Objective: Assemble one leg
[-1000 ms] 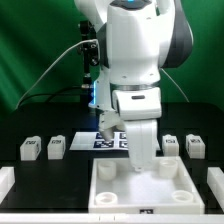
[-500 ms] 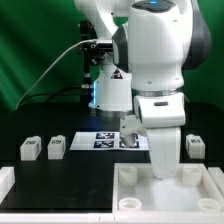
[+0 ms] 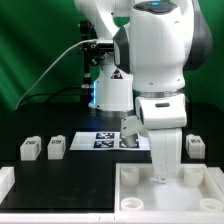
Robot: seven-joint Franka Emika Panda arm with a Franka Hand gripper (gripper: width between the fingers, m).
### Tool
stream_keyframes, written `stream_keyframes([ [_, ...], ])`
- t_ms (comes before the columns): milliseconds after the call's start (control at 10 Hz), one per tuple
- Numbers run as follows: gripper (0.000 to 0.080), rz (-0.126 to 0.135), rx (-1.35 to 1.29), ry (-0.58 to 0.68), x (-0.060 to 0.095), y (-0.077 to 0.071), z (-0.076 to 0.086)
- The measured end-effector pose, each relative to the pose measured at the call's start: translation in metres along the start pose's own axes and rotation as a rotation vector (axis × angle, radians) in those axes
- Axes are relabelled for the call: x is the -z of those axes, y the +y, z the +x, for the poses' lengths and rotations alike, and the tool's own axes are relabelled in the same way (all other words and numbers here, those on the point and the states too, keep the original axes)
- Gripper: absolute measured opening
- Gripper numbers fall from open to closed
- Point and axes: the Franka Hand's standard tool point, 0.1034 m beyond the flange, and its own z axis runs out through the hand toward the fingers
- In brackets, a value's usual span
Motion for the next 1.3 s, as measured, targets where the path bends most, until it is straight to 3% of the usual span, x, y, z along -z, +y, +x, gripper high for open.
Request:
stream_keyframes([
  [100,0.0479,0.0,-0.001,0.0,0.0,0.0,0.0],
  [200,0.0594,0.0,-0.001,0.0,0.0,0.0,-0.001],
  [500,0.0647,0.0,-0.003,0.0,0.0,0.0,-0.001],
  [1100,0.0649,0.0,-0.014,0.0,0.001,0.0,-0.002],
  [1300,0.0649,-0.013,-0.129,-0.005,0.015,-0.009,0.006],
])
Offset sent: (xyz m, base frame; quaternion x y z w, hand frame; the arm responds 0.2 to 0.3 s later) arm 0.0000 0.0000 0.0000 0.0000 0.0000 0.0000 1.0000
